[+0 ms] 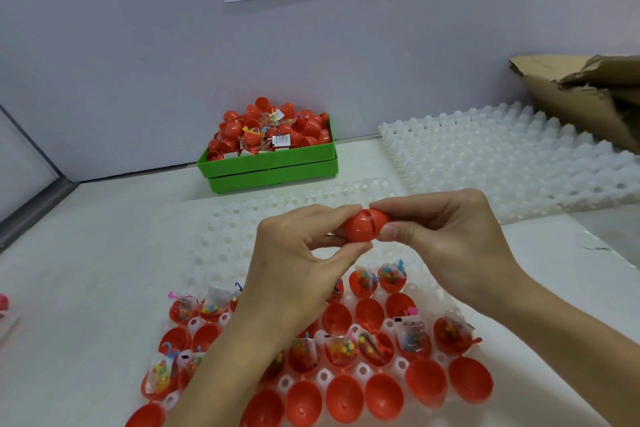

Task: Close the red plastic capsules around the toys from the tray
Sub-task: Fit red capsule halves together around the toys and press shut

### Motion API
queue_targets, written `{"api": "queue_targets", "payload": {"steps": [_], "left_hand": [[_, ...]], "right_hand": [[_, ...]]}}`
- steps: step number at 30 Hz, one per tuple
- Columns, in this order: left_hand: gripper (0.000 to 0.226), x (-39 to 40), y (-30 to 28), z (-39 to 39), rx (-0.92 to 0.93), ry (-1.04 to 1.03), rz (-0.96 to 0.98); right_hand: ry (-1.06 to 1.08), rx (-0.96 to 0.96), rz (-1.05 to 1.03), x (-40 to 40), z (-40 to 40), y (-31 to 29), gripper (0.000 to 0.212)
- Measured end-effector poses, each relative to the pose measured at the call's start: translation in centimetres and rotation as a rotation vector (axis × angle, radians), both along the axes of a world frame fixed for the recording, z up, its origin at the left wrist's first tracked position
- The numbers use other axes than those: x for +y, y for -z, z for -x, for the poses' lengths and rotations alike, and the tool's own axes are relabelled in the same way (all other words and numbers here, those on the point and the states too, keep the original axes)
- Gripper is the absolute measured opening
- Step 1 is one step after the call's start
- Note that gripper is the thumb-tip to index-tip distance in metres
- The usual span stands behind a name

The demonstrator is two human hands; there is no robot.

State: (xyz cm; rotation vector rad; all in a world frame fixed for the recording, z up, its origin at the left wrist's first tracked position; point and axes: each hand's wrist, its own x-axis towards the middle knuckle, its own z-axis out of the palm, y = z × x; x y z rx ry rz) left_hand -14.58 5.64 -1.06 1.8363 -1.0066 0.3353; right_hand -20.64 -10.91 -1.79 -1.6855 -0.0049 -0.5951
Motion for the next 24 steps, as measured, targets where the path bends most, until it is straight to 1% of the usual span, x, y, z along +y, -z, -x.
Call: {"api": "queue_targets", "payload": {"steps": [2, 6, 14, 20, 24], "left_hand": [[0.046, 0.04, -0.01, 0.00, 0.027, 0.015, 0.020], [0.043, 0.11, 0.06, -0.13, 0.070, 0.028, 0.010], [0.042, 0.12, 0.24, -0.12, 0.042, 0.021, -0.024], [0.040, 0.05, 0.33, -0.21, 0.033, 0.001, -0.033], [0.040, -0.04, 0.45, -0.24, 0.012, -0.011, -0.044]], "right_hand": [[-0.008, 0.014, -0.035, -0.11, -0.04, 0.04, 0.041], [-0.014, 0.025, -0.053, -0.12, 0.00, 0.05, 0.038], [-0.011, 0.007, -0.004, 0.06, 0.25, 0.00, 0.031], [0.007, -0.025, 0.079, 0.21, 0.27, 0.09, 0.042], [0.038, -0.050, 0.152, 0.39, 0.33, 0.32, 0.044]]}}
